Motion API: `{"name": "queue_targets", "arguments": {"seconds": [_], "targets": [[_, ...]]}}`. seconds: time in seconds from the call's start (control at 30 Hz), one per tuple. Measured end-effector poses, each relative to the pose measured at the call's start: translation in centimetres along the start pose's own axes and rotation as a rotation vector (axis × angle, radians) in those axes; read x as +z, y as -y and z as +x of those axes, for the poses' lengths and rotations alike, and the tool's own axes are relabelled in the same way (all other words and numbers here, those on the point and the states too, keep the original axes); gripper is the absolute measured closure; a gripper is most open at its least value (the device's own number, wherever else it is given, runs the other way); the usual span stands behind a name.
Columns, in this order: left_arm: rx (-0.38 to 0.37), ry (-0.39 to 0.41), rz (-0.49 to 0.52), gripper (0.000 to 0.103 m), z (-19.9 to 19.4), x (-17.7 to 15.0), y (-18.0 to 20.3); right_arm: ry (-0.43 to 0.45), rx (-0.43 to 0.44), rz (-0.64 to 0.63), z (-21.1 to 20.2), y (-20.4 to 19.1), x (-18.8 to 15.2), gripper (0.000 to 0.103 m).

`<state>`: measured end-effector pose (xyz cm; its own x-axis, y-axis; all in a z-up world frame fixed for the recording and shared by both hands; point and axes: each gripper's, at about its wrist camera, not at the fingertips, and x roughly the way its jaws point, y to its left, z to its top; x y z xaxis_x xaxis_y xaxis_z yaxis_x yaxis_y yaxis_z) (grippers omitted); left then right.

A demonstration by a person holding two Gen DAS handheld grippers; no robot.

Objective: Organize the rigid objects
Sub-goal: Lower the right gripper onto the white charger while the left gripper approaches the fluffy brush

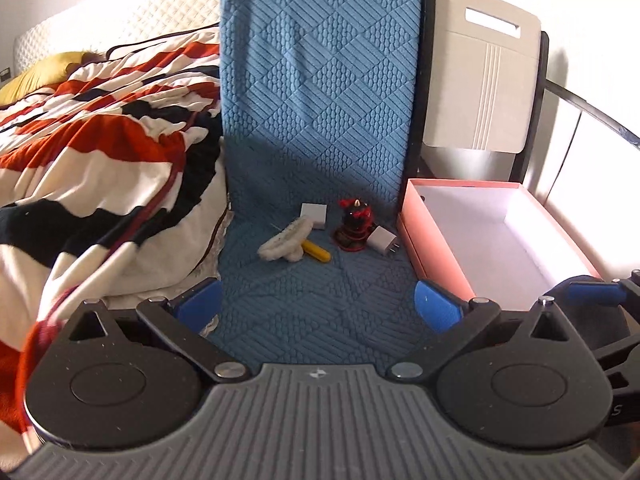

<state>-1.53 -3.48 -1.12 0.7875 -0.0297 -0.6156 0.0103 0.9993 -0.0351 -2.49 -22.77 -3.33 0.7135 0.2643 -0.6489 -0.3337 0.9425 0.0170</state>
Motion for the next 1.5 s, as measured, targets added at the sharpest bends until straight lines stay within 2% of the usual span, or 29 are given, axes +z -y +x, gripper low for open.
{"name": "queue_targets", "arguments": {"seconds": [0.33, 0.53, 0.83, 1.0, 1.13, 1.27, 1.37, 1.5], "targets": [[-0.027, -0.018, -0.04, 0.0, 5.7, 0.2, 0.3, -0.011, 0.012, 0.014, 3.4, 0.6, 0.0, 0.0], [-0.02, -0.032, -0.061, 0.0, 7.8, -1.4, 0.0, -0.053, 0.05, 0.107, 5.0, 2.0, -1.4, 0.0], [-0.014, -0.035, -0.132, 0.0, 10.7, -2.3, -1.3, -0.018, -0.018, 0.08, 6.5, 2.9, -2.4, 0.0], [-0.018, -0.058, -0.149, 0.0, 13.2, -1.9, -1.8, 0.016, 0.015, 0.08, 7.8, 3.1, -2.1, 0.0], [-0.03, -0.096, -0.185, 0.0, 15.4, -1.6, -2.4, 0.008, 0.027, 0.088, 9.5, 3.2, -1.5, 0.0], [-0.049, -0.138, -0.186, 0.0, 17.4, -0.8, -2.3, 0.019, 0.023, 0.076, 10.8, 3.2, -0.8, 0.0], [-0.025, -0.132, -0.131, 0.0, 18.4, 0.0, -1.6, 0.018, 0.025, 0.058, 12.0, 3.1, -0.3, 0.0], [-0.036, -0.131, -0.119, 0.0, 19.5, 0.8, -1.4, 0.006, 0.043, 0.057, 13.7, 3.1, 0.4, 0.0]]}}
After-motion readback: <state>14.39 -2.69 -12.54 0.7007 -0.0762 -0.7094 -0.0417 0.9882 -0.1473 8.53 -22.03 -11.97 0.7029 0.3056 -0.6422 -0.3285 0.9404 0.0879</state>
